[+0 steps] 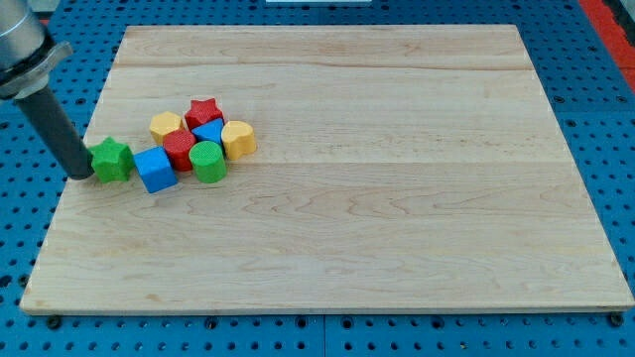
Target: Slightly move the blue cube into the red circle
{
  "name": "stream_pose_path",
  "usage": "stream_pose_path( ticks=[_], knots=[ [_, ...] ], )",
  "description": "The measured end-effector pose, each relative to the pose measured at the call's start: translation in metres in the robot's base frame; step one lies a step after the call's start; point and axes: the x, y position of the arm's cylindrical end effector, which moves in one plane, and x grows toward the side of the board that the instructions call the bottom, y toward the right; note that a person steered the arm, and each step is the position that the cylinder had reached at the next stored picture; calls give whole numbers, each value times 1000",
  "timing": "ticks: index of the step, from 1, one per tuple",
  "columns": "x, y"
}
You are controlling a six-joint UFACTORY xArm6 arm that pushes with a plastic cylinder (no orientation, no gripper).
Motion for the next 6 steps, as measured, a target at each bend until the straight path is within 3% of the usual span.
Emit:
stream_pose_path(
  ticks=[2,4,6],
  knots=[
    [-8,47],
    [50,6],
    [41,85]
  ],
)
